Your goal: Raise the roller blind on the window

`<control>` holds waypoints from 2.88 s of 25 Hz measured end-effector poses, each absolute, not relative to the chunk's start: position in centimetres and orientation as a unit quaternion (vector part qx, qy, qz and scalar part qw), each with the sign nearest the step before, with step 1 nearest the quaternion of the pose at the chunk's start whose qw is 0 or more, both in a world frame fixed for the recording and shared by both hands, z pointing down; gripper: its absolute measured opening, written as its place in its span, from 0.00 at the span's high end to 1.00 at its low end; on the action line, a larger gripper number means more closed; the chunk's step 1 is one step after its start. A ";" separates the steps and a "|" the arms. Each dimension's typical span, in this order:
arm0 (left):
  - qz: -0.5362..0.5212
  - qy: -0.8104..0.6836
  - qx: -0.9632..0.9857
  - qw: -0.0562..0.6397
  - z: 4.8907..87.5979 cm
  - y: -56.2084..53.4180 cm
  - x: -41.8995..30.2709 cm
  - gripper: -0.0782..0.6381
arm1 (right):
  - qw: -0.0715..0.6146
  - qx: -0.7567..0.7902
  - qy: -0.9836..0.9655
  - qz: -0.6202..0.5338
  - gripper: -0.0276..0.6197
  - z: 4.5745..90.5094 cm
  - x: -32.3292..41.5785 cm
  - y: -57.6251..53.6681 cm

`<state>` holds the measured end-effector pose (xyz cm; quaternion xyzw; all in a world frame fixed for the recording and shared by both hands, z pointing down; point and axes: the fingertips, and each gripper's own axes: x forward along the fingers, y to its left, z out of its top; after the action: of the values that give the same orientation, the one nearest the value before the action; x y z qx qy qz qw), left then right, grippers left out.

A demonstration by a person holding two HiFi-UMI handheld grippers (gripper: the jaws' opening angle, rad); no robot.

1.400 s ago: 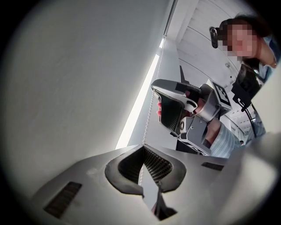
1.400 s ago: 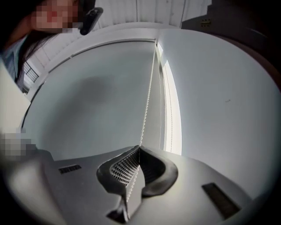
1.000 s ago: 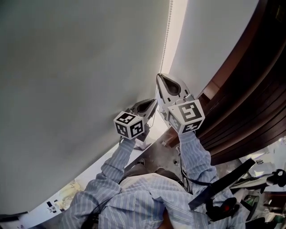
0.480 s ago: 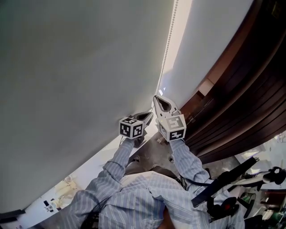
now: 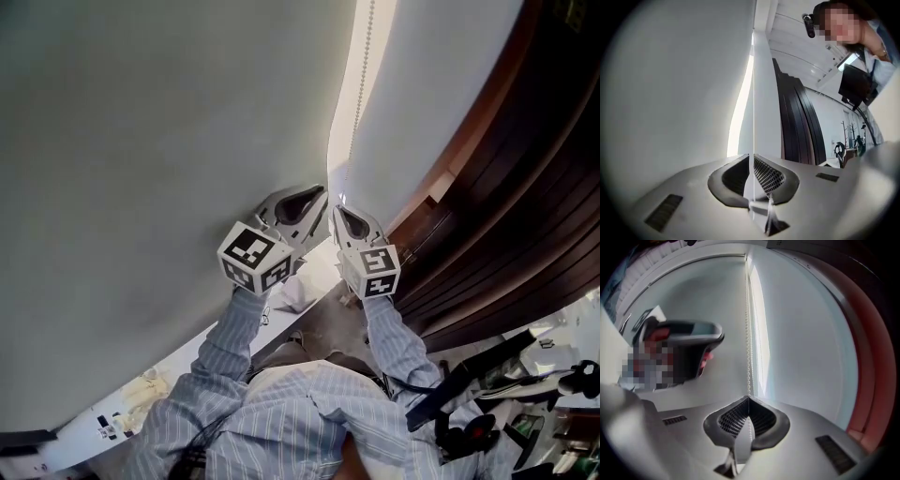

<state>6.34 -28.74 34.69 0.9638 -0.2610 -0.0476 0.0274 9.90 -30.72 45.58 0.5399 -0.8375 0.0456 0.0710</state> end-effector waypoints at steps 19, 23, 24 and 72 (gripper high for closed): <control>-0.158 -0.202 0.962 0.088 22.4 -31.5 7.7 0.87 | 0.072 0.523 -0.847 0.059 0.95 47.3 7.9 -30.1; -0.187 -0.227 0.952 0.080 22.8 -31.3 6.4 0.88 | 0.082 0.528 -0.844 0.034 0.95 47.6 7.5 -29.5; -0.187 -0.234 0.951 0.074 22.9 -31.4 6.2 0.88 | 0.083 0.527 -0.845 0.028 0.95 47.8 7.2 -29.5; 0.011 -0.299 0.920 0.255 50.3 -30.2 5.8 0.88 | -0.088 0.446 -0.889 -0.055 0.95 21.9 4.8 -32.0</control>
<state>5.82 -30.18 50.26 0.9196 -0.2987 0.0112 0.2551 4.80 -32.02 21.91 0.4456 -0.8892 -0.0554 -0.0880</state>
